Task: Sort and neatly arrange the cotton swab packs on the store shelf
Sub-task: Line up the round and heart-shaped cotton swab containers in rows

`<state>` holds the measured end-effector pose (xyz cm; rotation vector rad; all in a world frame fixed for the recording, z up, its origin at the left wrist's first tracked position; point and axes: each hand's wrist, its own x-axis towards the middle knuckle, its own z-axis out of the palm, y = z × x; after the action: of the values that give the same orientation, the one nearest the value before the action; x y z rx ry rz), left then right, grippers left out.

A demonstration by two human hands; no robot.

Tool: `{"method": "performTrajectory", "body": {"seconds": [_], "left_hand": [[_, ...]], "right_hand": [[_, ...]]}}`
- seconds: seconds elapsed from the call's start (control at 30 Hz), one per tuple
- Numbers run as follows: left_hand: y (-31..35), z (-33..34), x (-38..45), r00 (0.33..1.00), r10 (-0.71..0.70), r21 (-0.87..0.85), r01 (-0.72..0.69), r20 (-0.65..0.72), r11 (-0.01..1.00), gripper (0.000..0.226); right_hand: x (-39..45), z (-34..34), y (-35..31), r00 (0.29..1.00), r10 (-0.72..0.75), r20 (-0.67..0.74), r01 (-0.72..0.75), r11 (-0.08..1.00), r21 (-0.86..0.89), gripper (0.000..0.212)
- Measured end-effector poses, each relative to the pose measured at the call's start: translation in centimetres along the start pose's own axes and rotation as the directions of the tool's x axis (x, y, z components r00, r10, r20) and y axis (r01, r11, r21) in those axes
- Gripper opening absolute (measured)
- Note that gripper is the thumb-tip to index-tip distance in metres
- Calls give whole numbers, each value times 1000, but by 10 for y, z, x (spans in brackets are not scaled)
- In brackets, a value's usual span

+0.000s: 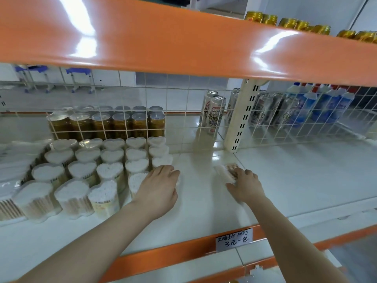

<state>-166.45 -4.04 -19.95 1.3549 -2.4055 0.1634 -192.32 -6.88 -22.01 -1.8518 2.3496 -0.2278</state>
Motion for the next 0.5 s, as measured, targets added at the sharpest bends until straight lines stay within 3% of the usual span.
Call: {"method": "performTrajectory", "body": {"seconds": [0.23, 0.5], "left_hand": [[-4, -2, -5, 999, 35, 17, -35, 14, 999, 39], [-1, -5, -7, 999, -38, -52, 39, 30, 998, 47]], "right_hand": [[3, -1, -6, 999, 39, 13, -40, 997, 61, 55], [-7, -1, -13, 999, 28, 19, -28, 1000, -8, 58]]}}
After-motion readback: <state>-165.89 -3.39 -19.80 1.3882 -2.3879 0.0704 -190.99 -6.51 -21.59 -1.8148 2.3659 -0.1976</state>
